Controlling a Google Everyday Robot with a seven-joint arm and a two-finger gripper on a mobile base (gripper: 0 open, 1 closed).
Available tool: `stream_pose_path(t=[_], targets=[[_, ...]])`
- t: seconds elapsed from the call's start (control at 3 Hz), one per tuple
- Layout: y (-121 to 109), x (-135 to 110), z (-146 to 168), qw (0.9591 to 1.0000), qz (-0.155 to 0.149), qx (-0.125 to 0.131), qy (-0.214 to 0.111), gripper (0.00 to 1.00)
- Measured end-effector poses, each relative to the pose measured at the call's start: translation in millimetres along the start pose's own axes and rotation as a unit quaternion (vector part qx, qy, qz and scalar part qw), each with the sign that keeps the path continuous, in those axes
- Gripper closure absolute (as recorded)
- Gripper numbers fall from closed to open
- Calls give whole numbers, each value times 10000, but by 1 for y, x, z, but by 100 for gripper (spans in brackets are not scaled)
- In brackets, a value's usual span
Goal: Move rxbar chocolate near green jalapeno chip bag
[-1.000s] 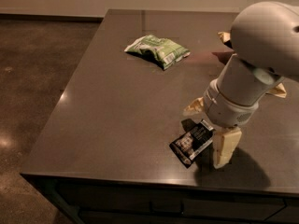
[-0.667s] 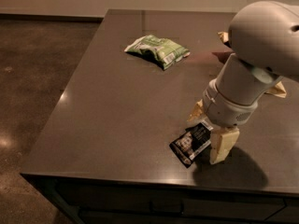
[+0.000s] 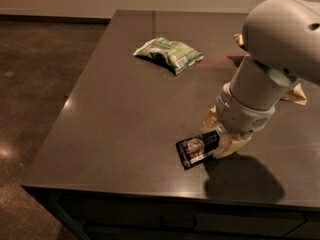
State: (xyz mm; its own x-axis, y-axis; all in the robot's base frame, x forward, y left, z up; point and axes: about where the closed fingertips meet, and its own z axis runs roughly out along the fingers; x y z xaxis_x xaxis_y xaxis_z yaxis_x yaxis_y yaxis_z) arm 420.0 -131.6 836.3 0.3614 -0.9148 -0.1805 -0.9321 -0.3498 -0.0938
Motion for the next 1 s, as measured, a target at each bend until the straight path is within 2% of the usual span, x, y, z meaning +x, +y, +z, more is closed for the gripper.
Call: stream_pose_path(t=[0.33,0.67,1.0], targets=[[-15,0,-12,9994,338,14,14,100],[-48,1,-34,9939,1092,107,-101,100],[-82,5,-44,9822,1846,210,-282,100]])
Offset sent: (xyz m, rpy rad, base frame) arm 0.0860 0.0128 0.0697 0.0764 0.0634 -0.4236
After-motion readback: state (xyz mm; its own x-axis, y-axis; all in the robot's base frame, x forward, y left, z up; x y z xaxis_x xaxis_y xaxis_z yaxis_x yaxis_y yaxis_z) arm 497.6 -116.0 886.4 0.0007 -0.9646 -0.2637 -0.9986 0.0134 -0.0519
